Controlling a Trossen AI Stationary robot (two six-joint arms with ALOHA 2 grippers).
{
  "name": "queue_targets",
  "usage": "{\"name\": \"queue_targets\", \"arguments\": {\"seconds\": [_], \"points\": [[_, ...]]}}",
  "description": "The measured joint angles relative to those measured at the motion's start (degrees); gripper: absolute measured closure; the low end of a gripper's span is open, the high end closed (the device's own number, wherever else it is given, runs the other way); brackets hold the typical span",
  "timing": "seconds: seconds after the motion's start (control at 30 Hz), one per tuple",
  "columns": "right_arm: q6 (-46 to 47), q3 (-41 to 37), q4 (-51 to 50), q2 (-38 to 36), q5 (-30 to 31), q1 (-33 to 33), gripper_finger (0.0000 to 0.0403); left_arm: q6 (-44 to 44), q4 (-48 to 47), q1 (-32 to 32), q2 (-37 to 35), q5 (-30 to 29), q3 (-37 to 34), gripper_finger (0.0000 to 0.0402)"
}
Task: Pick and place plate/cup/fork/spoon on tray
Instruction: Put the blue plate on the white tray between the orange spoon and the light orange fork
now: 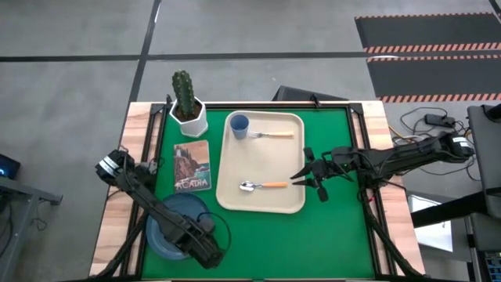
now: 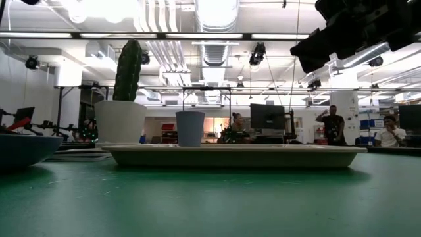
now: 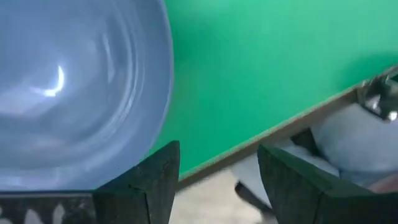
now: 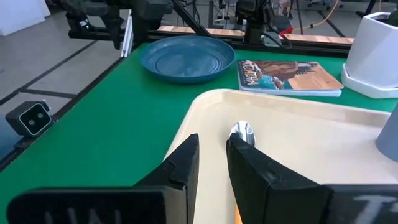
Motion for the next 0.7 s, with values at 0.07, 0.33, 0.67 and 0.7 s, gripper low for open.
{"name": "queue_targets", "arguments": {"seconds": [0.07, 0.33, 0.67, 0.7], "points": [[0.0, 0.0, 0.6, 0.8, 0.0, 0.0, 0.0331, 0.7, 0.1, 0.0, 0.0, -2.1, -0.3, 0.0206], [-0.1, 0.0, 3.4, 3.5, 0.0, 0.0, 0.0326, 2.9, 0.6, -0.1, 2.5, -4.8, -2.9, 0.0206], [-0.1, 0.0, 3.3, 3.9, 0.0, 0.0, 0.0335, 8.9, 0.9, 0.2, 7.9, -5.3, -3.5, 0.0237], [0.1, 0.0, 3.3, 3.9, 0.0, 0.0, 0.0335, 8.9, 0.9, 0.2, 8.1, -5.4, -3.8, 0.025]]}}
